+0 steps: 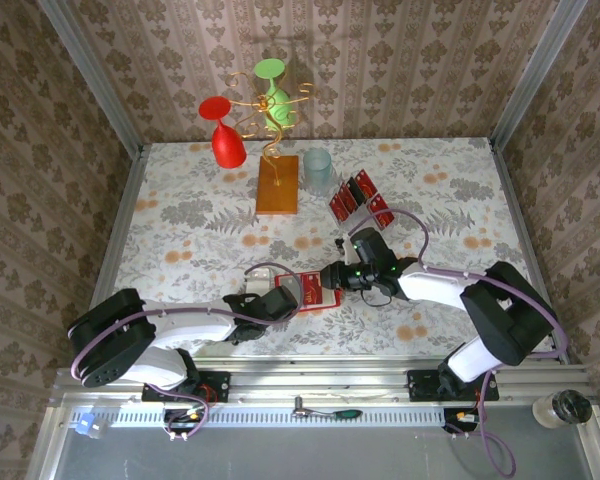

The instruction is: Put the credit cards into the card holder

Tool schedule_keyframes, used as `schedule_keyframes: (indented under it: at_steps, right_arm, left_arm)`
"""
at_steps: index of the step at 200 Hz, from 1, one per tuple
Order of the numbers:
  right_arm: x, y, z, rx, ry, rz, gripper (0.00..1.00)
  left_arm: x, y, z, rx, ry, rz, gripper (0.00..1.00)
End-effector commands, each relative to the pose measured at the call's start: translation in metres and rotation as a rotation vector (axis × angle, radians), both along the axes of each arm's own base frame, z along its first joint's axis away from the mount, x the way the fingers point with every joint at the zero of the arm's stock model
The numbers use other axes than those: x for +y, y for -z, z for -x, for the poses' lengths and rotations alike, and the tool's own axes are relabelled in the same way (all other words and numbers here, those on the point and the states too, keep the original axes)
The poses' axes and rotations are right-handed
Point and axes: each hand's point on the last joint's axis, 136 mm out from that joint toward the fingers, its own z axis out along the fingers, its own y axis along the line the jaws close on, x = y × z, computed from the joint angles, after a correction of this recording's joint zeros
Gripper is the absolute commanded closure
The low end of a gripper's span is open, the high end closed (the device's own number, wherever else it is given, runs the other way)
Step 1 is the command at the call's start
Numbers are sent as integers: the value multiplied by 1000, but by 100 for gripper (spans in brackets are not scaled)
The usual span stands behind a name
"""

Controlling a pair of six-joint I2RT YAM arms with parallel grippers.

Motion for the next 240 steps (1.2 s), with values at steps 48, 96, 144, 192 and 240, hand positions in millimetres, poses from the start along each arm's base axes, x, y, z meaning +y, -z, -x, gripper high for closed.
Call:
schedule_keyframes:
  at_steps: [48,96,144,192,240]
  right_arm:
    - [2,12,-13,12,2,60,73]
    - [2,18,-26,18,32,108,74]
    - [-1,30,-23,46,41,130,74]
    - [5,33,-21,59,21,118,81]
    - [12,33,-19,66,-2,103,88]
  left_arm:
    - [10,2,4,-1,-15,-21,0]
    - [10,2,5,-1,-15,-21,0]
    - [10,3,5,-1,-16,-20,0]
    - [10,3,5,0,-15,-16,0]
    - [9,3,5,0,-14,-15,0]
